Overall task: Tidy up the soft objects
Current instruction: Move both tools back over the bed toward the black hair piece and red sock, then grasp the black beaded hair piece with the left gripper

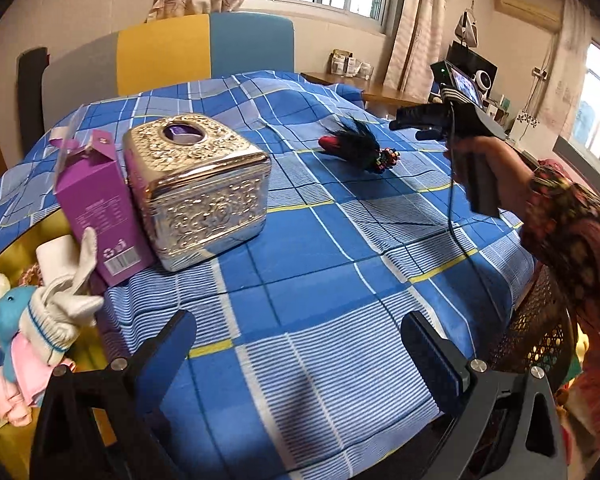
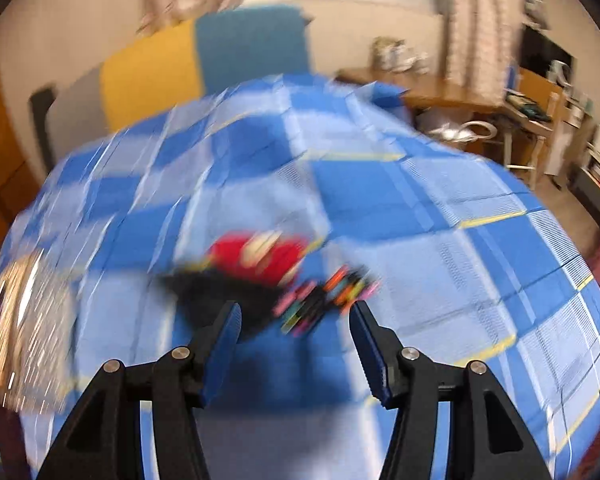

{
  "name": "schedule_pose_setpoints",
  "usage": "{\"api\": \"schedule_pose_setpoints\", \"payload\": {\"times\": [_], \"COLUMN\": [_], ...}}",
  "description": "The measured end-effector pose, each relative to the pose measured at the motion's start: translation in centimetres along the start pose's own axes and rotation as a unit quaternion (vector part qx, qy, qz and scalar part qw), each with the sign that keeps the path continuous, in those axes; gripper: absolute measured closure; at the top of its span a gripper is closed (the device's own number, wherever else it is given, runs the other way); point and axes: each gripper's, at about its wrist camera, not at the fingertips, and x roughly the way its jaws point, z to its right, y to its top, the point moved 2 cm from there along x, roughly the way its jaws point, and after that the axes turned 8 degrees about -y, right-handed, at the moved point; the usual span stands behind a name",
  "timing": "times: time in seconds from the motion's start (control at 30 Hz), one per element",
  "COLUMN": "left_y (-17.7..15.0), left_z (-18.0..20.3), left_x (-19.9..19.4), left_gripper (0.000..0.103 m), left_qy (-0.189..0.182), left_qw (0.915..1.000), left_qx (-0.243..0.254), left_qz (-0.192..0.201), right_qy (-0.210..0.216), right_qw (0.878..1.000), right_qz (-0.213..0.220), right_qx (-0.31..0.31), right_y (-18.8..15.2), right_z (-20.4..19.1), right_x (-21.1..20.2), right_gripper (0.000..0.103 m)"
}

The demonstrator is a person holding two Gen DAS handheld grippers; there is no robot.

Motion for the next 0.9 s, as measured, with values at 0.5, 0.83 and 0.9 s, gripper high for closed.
{"api": "schedule_pose_setpoints", "payload": {"times": [0.5, 0.83, 0.9], "left_y": [0.4, 2.6, 3.6], "left_z": [-0.5, 1.6, 2.1], "left_x": [3.2, 4.7, 5.6], "left_gripper": [0.000, 0.000, 0.000], "left_qy": [0.015, -0.009, -0.017], "left_qw": [0.9993, 0.9996, 0.9993], "left_qx": [-0.035, -0.027, -0.034], "left_qz": [0.002, -0.001, -0.002], "right_qy": [0.087, 0.211, 0.163], "right_qw": [0.986, 0.968, 0.980], "right_qz": [-0.108, -0.135, -0.107], "right_qx": [0.089, 0.017, 0.026], "right_y": [1.5, -1.2, -0.7], "right_z": [3.6, -3.1, -2.0], "right_x": [9.8, 3.2, 2.9], "right_gripper": [0.044, 0.043, 0.043]}}
